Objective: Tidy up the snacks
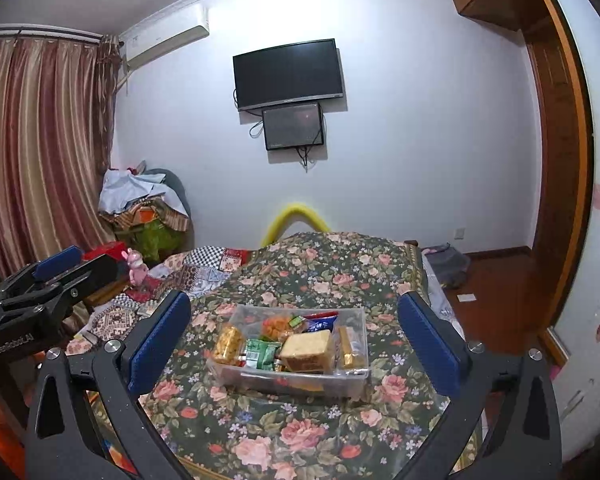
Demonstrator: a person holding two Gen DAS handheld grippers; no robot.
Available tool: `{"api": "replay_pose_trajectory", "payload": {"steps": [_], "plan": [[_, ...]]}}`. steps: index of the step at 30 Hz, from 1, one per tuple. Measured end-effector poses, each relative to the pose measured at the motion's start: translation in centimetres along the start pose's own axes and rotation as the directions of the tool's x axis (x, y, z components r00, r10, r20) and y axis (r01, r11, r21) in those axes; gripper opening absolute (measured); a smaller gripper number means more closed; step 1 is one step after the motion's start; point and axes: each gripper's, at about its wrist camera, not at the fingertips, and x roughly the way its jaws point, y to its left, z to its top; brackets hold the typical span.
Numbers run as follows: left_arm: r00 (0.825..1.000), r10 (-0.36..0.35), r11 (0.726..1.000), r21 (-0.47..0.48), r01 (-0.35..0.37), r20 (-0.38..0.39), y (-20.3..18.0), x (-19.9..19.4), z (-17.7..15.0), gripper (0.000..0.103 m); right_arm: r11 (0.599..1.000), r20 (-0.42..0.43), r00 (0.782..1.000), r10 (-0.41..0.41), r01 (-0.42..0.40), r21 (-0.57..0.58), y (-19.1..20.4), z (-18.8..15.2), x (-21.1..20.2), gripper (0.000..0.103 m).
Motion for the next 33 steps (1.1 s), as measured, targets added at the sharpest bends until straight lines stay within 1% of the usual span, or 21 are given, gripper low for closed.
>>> {"api": "replay_pose_trajectory", "payload": {"steps": [10, 33], "plan": [[1.000, -0.004, 1.000, -0.009, 0.004, -0.010, 0.1, 0.4, -0.4, 0.100, 1.000, 0.005, 1.000, 0.001, -0.001, -0.020, 0.5, -0.1, -0.9, 0.103], [0.999, -0.017, 1.000, -0.014, 0.017, -0.032, 0.2, 1.1, -1.2, 0.101, 1.000, 0.011, 1.000, -0.010, 0.010, -0.024, 0.6, -0.3, -1.0, 0.103]]}}
